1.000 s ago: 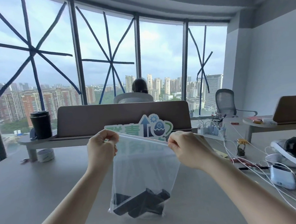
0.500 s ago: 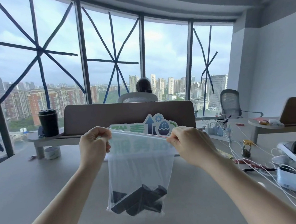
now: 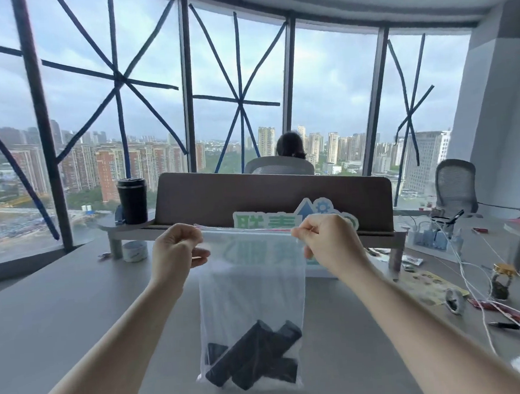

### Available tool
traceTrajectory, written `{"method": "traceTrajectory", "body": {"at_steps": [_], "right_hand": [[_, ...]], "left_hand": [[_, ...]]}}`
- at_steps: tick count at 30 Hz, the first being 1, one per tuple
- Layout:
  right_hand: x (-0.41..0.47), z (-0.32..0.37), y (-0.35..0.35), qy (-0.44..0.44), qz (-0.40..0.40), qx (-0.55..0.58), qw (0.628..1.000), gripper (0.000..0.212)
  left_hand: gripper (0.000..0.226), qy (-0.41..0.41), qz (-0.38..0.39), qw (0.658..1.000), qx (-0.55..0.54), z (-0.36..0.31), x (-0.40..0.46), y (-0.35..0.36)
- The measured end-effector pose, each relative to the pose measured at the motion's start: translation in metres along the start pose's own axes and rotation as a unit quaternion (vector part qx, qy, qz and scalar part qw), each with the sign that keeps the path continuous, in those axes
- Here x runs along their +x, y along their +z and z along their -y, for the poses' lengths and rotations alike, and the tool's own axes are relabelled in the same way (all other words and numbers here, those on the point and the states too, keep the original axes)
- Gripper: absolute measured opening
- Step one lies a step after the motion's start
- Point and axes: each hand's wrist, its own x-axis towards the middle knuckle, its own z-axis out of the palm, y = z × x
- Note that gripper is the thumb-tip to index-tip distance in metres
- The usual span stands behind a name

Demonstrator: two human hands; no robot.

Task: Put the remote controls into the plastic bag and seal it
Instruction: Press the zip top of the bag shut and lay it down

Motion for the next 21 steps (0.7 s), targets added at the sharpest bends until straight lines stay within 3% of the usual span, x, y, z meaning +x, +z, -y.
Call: {"method": "traceTrajectory", "body": {"at_steps": [11,15,21], "right_hand": [[0.106,0.068,0.155,-0.020,0.005,0.112,0.993,0.020],[0.077,0.051,0.205,-0.009,0.081,0.113,0.990,0.020],[0.017,0.023,0.252,0.025,0.274,0.112,0.955,0.017]], "left_hand": [[0.024,0.007,-0.103,0.994,-0.022,0.031,0.151,-0.096],[0.019,-0.026,-0.123,0.992,-0.011,0.076,0.147,-0.127],[0.017,-0.074,-0.152,0.985,0.038,0.130,0.090,-0.166]]}}
